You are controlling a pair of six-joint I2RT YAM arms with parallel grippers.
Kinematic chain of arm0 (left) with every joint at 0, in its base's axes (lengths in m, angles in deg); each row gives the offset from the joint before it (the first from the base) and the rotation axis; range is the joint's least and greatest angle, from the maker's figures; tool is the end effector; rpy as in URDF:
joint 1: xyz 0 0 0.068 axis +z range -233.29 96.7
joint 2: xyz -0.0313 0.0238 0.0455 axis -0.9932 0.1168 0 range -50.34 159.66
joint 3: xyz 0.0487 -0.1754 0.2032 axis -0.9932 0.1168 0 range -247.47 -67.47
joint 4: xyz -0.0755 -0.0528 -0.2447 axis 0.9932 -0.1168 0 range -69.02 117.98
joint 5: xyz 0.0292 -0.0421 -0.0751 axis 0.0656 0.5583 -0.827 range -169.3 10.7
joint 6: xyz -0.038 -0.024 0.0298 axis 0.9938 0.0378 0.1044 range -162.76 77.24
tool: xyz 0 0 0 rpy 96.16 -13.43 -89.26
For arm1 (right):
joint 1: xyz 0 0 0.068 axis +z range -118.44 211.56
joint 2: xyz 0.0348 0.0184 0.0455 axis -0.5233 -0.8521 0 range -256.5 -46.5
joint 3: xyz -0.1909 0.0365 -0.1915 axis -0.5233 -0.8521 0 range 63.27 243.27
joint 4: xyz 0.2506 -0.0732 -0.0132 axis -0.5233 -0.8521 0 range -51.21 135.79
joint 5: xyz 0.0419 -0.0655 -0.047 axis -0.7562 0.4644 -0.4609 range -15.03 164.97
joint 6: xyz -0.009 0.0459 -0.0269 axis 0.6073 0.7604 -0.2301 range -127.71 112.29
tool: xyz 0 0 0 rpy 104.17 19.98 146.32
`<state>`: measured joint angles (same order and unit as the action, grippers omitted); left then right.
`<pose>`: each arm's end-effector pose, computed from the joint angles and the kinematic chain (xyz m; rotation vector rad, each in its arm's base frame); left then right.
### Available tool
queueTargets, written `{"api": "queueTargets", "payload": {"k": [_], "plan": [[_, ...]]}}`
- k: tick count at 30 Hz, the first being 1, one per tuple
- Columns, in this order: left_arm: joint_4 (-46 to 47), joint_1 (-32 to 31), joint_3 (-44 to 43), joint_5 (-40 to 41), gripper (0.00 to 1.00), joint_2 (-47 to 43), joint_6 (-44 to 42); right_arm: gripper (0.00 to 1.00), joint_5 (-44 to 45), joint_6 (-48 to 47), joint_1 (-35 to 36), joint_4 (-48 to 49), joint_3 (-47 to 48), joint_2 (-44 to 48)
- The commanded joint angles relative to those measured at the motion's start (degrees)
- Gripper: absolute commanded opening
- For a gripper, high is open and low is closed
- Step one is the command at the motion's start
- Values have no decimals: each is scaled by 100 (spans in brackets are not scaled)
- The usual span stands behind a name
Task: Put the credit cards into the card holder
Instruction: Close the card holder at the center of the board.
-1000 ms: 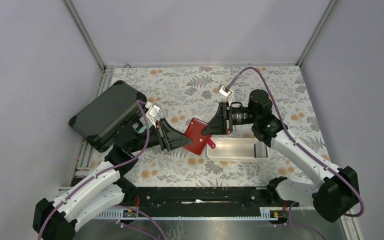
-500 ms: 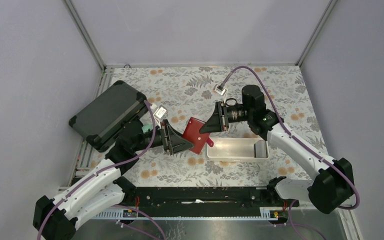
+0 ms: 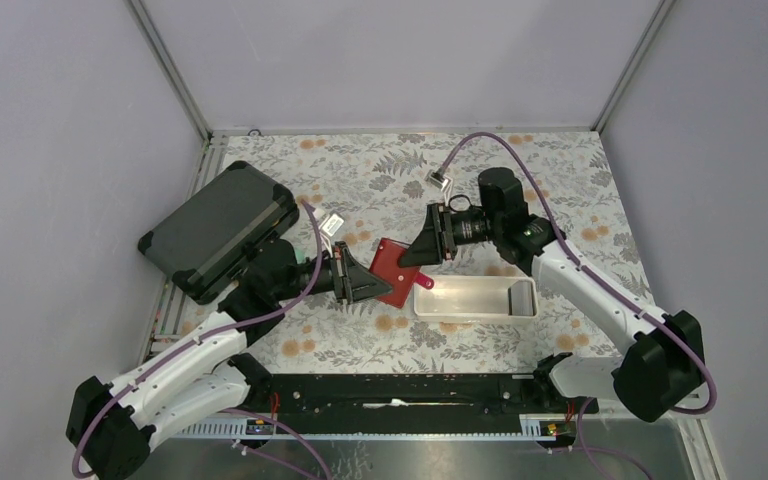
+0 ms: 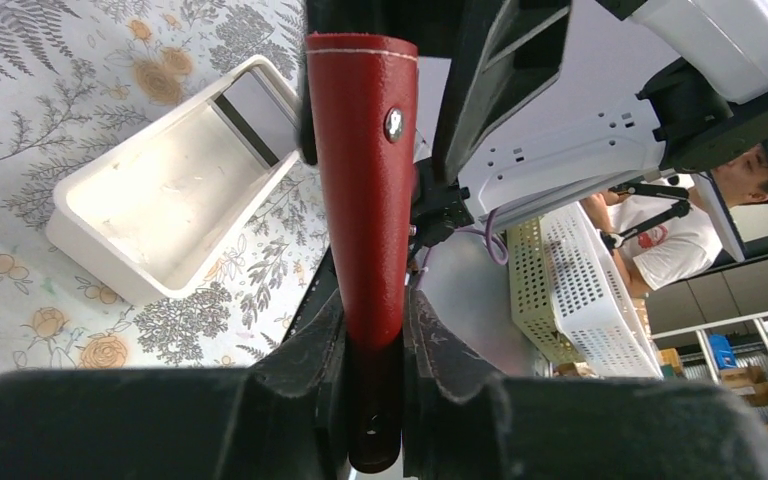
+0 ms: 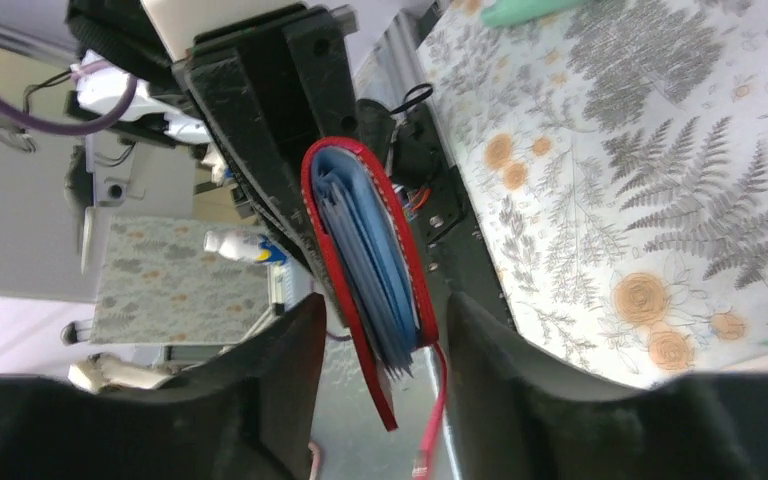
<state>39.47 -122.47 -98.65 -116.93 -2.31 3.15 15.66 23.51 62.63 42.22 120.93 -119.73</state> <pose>0.1389 -0.1414 0.2866 0.4644 1.8807 -1.6036 0.2266 0.1723 0.3281 -0.7897 1.9566 1.6728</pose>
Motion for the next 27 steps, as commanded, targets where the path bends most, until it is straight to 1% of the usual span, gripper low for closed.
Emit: {"api": "queueTargets", "payload": {"k": [1, 2, 4, 7, 9, 12, 16, 22, 25, 27], "plan": [[805, -62, 143, 483, 0, -263, 313, 66, 724, 79, -283, 45, 287, 377], [1067, -56, 233, 500, 0, -286, 492, 72, 827, 104, -403, 89, 253, 473], [1522, -46, 350, 502, 0, -294, 808, 77, 1011, 124, -673, 95, 165, 624], [2115, -38, 441, 505, 0, -335, 1175, 78, 1239, 217, -1008, 122, -93, 743], [2333, -37, 444, 510, 0, -395, 1311, 79, 1335, 234, -1103, 99, -325, 776], [2348, -37, 407, 569, 0, -515, 1380, 77, 950, 210, -1112, 251, -625, 742], [2392, -24, 402, 624, 0, -628, 1500, 72, 115, 597, -1084, 1183, -1154, 820], [2516, -28, 394, 580, 0, -557, 1645, 67, -277, 1347, -872, 2412, -1463, 1065], [2516, -28, 372, 568, 0, -527, 1655, 66, -427, 1761, -838, 3093, -1582, 1097], [2508, -28, 367, 547, 0, -514, 1665, 66, -500, 1896, -824, 3298, -1588, 1086]]}}
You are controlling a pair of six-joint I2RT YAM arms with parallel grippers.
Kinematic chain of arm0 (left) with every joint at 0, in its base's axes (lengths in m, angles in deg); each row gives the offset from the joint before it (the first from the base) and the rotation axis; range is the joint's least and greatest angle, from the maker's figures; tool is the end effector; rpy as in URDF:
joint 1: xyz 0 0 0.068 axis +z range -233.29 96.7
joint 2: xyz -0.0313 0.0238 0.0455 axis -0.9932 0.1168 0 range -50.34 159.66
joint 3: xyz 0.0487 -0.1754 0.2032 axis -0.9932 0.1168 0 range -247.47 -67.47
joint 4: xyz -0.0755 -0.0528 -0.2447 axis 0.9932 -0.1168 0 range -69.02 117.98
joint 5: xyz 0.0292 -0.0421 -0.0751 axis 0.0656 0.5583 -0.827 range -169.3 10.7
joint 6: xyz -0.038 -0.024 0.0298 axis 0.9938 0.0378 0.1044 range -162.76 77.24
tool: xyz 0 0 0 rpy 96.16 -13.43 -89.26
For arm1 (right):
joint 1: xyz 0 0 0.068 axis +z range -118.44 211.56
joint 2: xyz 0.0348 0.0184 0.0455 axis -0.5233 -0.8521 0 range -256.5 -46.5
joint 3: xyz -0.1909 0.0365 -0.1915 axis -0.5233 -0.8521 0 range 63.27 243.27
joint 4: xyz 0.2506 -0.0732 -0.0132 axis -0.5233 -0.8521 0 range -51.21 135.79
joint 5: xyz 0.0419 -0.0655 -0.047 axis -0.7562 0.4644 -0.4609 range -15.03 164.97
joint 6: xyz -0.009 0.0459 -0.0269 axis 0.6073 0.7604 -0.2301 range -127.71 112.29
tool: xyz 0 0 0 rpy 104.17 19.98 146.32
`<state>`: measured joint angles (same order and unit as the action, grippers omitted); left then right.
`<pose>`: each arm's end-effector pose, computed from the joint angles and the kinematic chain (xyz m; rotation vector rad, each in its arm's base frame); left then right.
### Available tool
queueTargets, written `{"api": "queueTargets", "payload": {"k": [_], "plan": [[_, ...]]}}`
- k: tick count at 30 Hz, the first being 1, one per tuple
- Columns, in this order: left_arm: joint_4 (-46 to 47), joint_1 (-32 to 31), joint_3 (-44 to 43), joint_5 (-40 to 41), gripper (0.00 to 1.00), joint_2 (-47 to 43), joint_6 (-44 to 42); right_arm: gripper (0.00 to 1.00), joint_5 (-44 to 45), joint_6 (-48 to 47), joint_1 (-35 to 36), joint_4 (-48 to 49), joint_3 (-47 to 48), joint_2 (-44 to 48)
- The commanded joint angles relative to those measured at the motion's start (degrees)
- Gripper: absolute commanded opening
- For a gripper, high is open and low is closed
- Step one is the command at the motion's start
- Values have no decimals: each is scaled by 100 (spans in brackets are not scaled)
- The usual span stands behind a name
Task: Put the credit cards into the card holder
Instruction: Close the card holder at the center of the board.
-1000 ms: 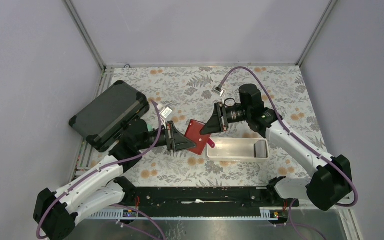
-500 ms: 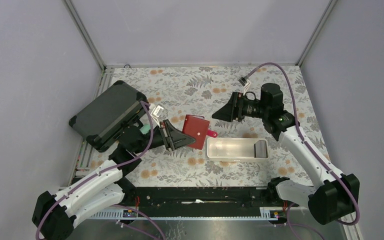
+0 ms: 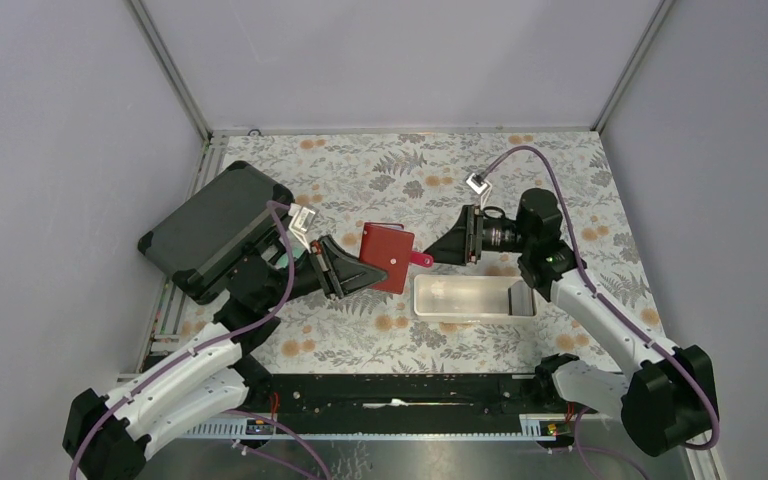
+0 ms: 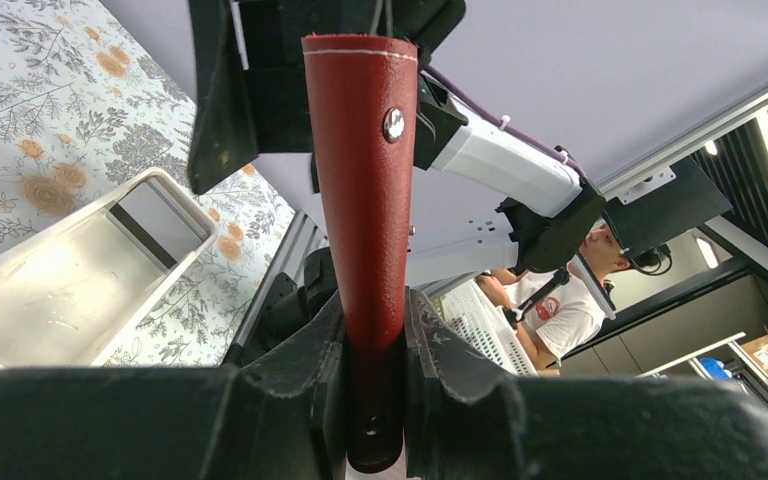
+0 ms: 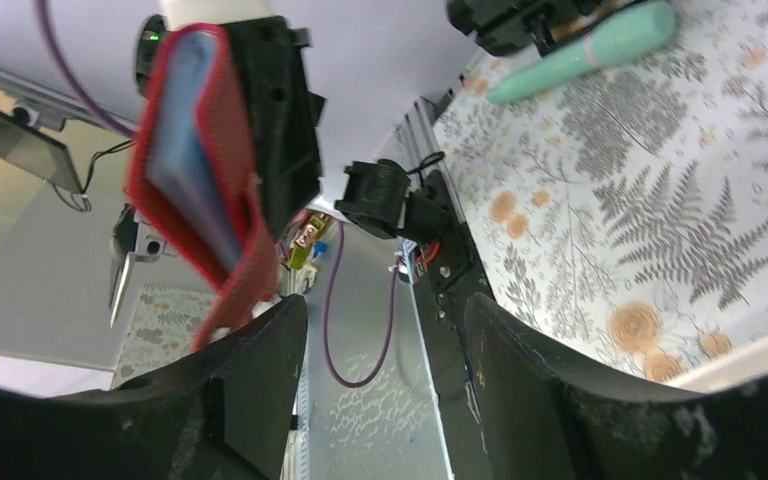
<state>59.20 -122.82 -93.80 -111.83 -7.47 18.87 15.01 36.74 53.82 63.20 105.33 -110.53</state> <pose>0.1258 -0.1288 0.3071 0.2724 1.6009 -1.8018 0.2156 0.1216 0.3075 -0.5612 1.8408 1.6811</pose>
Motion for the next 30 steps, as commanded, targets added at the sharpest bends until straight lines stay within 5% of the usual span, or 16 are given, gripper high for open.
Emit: {"api": "queueTargets", "payload": {"k": [1, 30], "plan": [[534, 7, -118, 43, 0, 2, 99, 65, -456, 612, 65, 1248, -11, 162], [374, 7, -206, -266, 0, 183, 66, 61, -332, 1743, 679, 2992, -59, -305]]}}
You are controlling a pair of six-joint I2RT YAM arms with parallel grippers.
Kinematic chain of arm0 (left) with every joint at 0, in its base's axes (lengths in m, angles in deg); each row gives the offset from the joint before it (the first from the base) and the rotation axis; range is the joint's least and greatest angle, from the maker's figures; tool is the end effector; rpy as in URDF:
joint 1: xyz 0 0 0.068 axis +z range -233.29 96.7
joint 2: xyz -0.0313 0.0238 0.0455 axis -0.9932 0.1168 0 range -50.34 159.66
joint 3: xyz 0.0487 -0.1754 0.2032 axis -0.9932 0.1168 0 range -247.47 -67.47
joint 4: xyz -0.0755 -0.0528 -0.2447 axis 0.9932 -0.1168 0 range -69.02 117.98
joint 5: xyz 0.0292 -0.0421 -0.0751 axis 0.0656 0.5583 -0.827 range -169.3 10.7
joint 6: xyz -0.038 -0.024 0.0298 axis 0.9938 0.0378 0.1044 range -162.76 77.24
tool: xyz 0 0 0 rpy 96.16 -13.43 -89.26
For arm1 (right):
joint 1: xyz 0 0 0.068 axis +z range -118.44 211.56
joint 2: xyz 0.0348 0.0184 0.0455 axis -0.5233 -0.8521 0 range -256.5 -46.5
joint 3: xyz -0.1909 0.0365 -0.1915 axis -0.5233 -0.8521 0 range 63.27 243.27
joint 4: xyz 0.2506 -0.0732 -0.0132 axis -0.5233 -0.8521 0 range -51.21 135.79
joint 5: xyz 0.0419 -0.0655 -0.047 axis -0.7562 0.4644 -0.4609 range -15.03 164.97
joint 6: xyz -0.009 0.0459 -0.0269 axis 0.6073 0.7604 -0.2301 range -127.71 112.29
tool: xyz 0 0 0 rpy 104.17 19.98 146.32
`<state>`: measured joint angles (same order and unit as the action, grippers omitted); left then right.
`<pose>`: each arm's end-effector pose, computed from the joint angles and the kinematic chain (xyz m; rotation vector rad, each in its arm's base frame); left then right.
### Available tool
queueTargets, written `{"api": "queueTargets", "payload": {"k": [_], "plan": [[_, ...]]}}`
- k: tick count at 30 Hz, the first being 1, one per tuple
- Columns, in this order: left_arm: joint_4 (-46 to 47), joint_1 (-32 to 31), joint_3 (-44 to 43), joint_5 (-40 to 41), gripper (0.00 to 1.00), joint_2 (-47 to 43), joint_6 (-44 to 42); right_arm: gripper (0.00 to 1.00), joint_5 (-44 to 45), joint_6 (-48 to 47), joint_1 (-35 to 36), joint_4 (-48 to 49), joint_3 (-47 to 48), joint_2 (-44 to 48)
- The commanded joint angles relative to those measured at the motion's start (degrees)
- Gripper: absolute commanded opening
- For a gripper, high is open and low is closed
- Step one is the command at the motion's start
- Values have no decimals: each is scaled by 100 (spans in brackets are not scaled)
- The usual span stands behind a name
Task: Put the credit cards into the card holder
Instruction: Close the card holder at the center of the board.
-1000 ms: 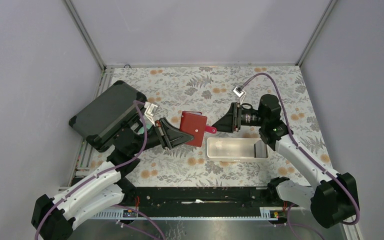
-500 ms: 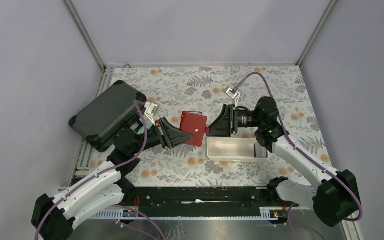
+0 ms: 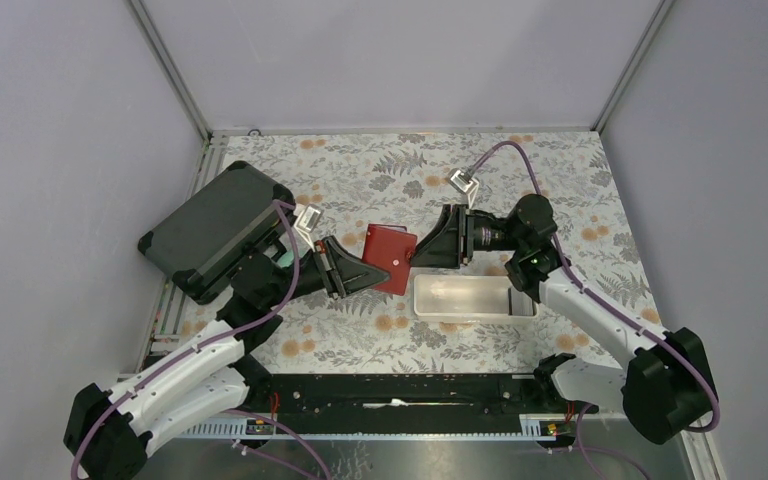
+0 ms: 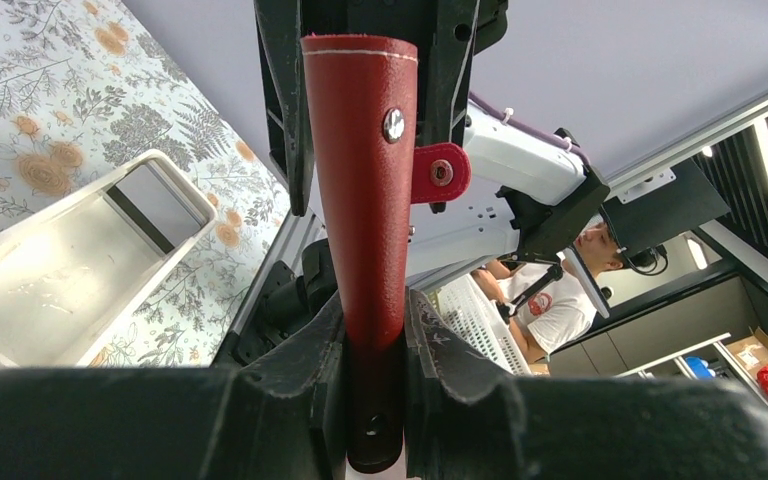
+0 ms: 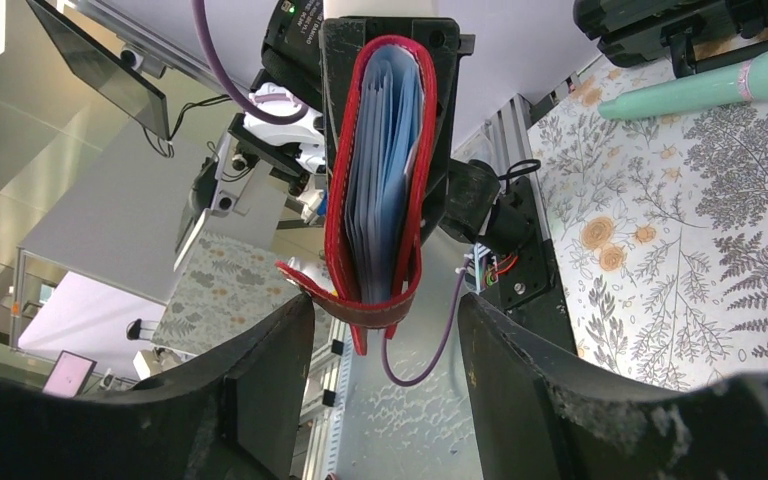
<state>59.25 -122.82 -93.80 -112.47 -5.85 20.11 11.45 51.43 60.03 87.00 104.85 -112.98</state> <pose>0.1296 -0.1323 0.3026 0.2571 1.6430 -1.8191 0.2032 0.1464 0.3321 -0.7305 1.6230 1.8809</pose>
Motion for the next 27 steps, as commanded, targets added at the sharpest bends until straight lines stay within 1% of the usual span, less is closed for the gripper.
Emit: {"api": "queueTargets", "payload": {"k": [1, 8, 11, 16, 22, 27], "plan": [[364, 7, -211, -232, 0, 24, -70, 61, 14, 315, 53, 661, -22, -78], [354, 7, -237, -329, 0, 33, -125, 58, -96, 447, 62, 775, -38, -208], [349, 7, -241, -370, 0, 5, -150, 56, -106, 533, 62, 837, -75, -278], [217, 7, -300, -465, 0, 11, -240, 55, -202, 606, 85, 874, -30, -393], [145, 7, -355, -446, 0, 0, -301, 47, -409, 595, 259, 789, 31, -590], [125, 8, -365, -424, 0, 4, -309, 47, -569, 493, 421, 736, 78, -550]]}}
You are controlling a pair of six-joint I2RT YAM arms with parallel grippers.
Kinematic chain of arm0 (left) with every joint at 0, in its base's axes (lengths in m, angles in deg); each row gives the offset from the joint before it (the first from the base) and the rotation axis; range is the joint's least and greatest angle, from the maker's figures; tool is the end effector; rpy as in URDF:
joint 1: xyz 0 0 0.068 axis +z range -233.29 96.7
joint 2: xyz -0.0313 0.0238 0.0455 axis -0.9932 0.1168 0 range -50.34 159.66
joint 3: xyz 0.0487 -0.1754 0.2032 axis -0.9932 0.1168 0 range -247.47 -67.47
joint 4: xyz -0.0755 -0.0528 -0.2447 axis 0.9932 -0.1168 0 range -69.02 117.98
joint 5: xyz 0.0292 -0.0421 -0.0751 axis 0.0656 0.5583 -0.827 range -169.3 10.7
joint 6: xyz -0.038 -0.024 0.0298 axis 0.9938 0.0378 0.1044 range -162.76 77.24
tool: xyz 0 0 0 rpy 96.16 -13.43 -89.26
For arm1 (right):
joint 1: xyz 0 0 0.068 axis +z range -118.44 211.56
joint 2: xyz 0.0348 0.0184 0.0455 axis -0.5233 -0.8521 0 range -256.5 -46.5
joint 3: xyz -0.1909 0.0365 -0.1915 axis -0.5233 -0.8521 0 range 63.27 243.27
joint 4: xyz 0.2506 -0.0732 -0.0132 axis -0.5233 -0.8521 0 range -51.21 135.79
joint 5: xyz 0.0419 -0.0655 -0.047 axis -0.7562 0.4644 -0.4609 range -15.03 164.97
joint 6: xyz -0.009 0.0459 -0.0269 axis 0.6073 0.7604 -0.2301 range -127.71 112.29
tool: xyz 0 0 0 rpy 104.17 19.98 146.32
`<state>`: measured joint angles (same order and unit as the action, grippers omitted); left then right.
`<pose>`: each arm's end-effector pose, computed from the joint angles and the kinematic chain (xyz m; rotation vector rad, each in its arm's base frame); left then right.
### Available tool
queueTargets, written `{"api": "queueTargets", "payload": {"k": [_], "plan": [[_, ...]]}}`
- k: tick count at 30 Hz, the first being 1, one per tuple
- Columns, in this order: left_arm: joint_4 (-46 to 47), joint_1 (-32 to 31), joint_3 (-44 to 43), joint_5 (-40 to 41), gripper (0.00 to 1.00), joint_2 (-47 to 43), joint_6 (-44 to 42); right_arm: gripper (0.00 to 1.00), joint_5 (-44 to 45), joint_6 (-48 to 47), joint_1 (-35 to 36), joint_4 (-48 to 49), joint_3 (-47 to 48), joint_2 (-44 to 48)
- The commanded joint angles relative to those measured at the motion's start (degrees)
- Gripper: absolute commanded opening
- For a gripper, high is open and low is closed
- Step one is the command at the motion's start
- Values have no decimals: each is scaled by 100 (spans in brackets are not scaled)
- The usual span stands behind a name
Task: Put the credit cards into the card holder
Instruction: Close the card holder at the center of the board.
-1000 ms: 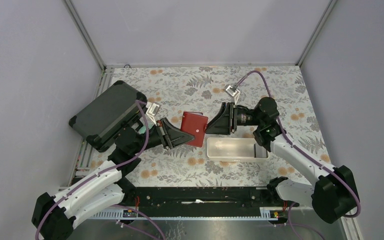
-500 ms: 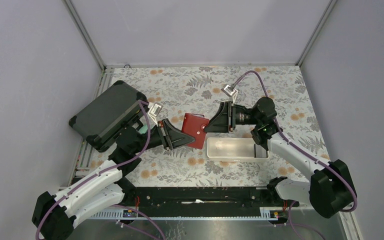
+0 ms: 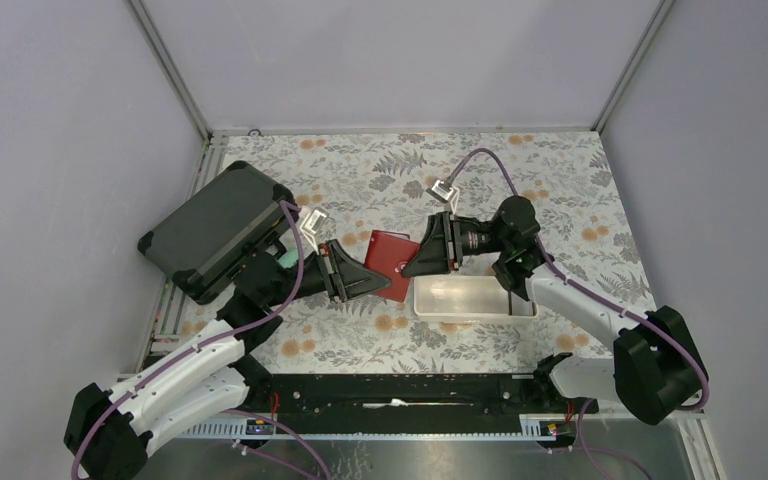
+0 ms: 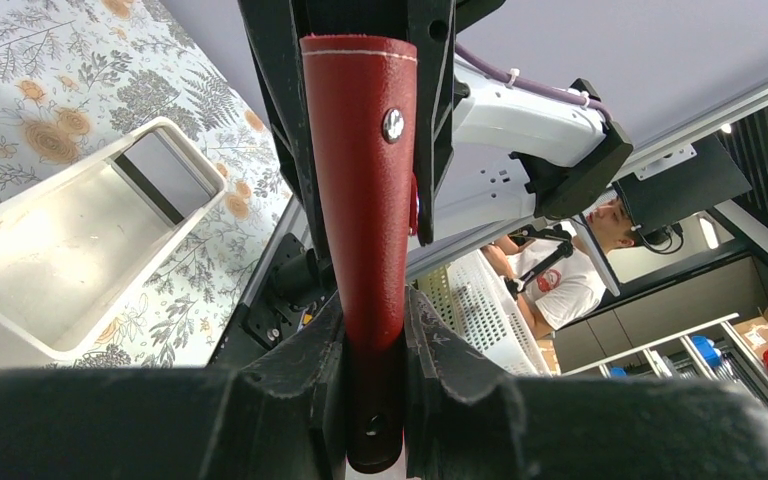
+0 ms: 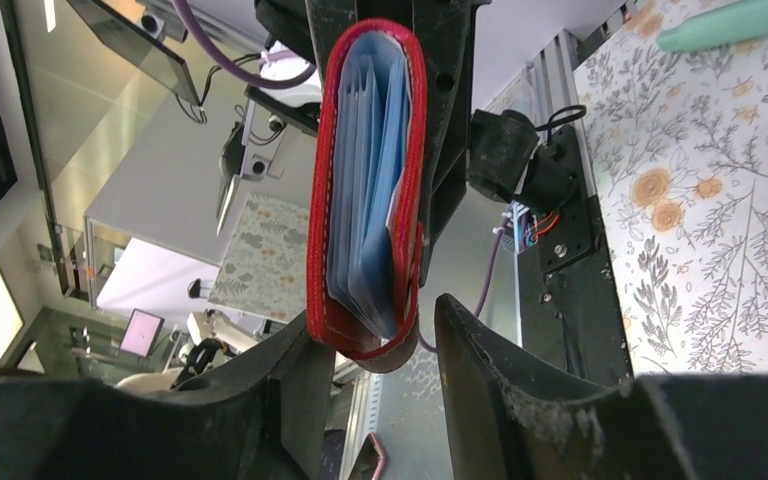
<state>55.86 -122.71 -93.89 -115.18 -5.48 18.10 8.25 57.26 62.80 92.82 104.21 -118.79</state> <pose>0.1301 -0.1341 0.2959 0.3073 1.7098 -1.8066 0.2096 0.1654 0.3126 -0.7645 1.7074 2.0082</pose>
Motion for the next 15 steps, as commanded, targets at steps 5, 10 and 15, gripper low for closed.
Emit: {"api": "queueTargets", "payload": {"k": [5, 10, 15], "plan": [[451, -4, -364, -146, 0, -30, -101, 45, -279, -248, 184, -76, 199, 80], [463, -4, -318, -134, 0, -43, -115, 43, -171, -135, 197, 113, 152, 88], [448, -4, -298, -121, 0, -77, -120, 42, 59, -210, 198, 55, 206, 196]]}}
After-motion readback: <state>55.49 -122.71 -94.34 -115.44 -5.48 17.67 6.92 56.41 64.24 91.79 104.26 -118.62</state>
